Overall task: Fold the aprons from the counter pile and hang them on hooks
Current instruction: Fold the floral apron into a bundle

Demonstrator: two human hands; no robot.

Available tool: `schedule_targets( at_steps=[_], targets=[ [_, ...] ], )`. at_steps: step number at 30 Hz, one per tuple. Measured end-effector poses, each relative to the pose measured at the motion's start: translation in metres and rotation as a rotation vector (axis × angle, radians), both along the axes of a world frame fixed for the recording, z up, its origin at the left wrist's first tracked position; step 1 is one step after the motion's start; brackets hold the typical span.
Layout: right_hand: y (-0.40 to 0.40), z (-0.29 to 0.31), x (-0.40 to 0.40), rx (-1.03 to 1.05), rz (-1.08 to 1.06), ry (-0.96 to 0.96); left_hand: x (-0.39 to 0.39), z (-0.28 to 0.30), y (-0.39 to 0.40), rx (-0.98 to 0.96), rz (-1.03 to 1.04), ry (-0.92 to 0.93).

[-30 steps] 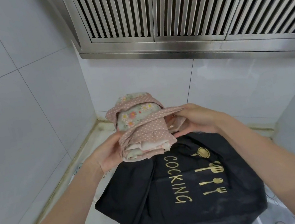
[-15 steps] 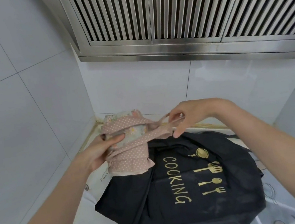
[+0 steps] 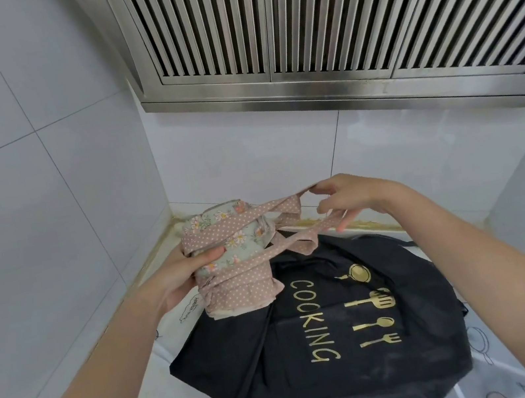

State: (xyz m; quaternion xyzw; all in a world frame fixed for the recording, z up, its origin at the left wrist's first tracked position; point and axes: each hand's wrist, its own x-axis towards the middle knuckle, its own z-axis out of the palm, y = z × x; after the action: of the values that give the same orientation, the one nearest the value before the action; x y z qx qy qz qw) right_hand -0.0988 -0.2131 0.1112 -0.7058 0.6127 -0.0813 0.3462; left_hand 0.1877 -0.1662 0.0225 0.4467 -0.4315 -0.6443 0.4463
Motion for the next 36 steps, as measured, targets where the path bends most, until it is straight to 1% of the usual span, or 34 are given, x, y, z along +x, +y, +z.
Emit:
schedule_targets(
  at_steps=[2,3,4,5,8,9,11,13,14,15,17,19,21,23,25,27,28,30,32,33,34,36],
  targets=[
    [-0.004,-0.015,0.005,-0.25,-0.058,0.071,-0.007,0.002,0.001,-0.006,-0.015,0.049],
    [-0.004,-0.021,0.009,-0.35,-0.097,0.028,-0.011,0.005,0.002,0.0,-0.025,0.089],
    [-0.003,-0.028,0.012,-0.39,-0.112,-0.061,-0.016,0.008,0.003,0.001,-0.032,0.143],
    [-0.001,-0.034,0.015,-0.361,-0.098,-0.162,-0.02,0.013,0.004,0.001,-0.025,0.202],
    [0.012,-0.047,0.021,-0.059,0.001,-0.371,-0.03,0.021,0.004,-0.017,0.001,0.362],
    [0.018,-0.049,0.022,-0.012,0.004,-0.445,-0.033,0.023,0.005,-0.007,-0.002,0.414],
    [0.025,-0.05,0.029,-0.056,-0.023,-0.542,-0.042,0.024,0.007,0.044,-0.044,0.509],
    [0.035,-0.051,0.036,-0.145,-0.007,-0.439,-0.052,0.025,0.006,0.11,-0.074,0.604],
    [0.04,-0.051,0.039,-0.139,0.037,-0.383,-0.057,0.024,0.004,0.12,-0.081,0.628],
    [0.042,-0.052,0.041,-0.081,0.109,-0.36,-0.059,0.024,0.002,0.13,-0.073,0.643],
    [0.043,-0.051,0.036,0.173,0.256,-0.38,-0.057,0.019,-0.004,0.158,-0.01,0.641],
    [0.042,-0.046,0.031,0.42,0.383,-0.457,-0.057,0.013,-0.009,0.222,0.034,0.666],
    [0.045,-0.043,0.033,0.528,0.457,-0.562,-0.063,0.007,-0.013,0.253,0.118,0.67],
    [0.052,-0.045,0.043,0.539,0.416,-0.701,-0.069,0.006,-0.017,0.253,0.237,0.628],
    [0.056,-0.054,0.053,0.547,0.327,-0.917,-0.076,0.01,-0.018,0.209,0.373,0.616],
    [0.058,-0.064,0.063,0.549,0.232,-1.12,-0.082,0.011,-0.021,0.103,0.638,0.569],
    [0.061,-0.067,0.071,0.526,0.178,-1.174,-0.083,0.012,-0.023,0.037,0.766,0.491],
    [0.066,-0.069,0.091,0.405,0.035,-1.231,-0.091,0.017,-0.023,-0.068,0.877,0.377],
    [0.066,-0.07,0.105,0.233,-0.141,-1.267,-0.095,0.021,-0.023,-0.118,0.916,0.311],
    [0.064,-0.069,0.108,0.183,-0.184,-1.269,-0.095,0.021,-0.023,-0.133,0.932,0.293],
    [0.063,-0.067,0.109,0.183,-0.187,-1.256,-0.091,0.02,-0.025,-0.133,0.939,0.278],
    [0.061,-0.063,0.107,0.261,-0.096,-1.158,-0.084,0.017,-0.028,-0.143,0.955,0.252]
  ],
)
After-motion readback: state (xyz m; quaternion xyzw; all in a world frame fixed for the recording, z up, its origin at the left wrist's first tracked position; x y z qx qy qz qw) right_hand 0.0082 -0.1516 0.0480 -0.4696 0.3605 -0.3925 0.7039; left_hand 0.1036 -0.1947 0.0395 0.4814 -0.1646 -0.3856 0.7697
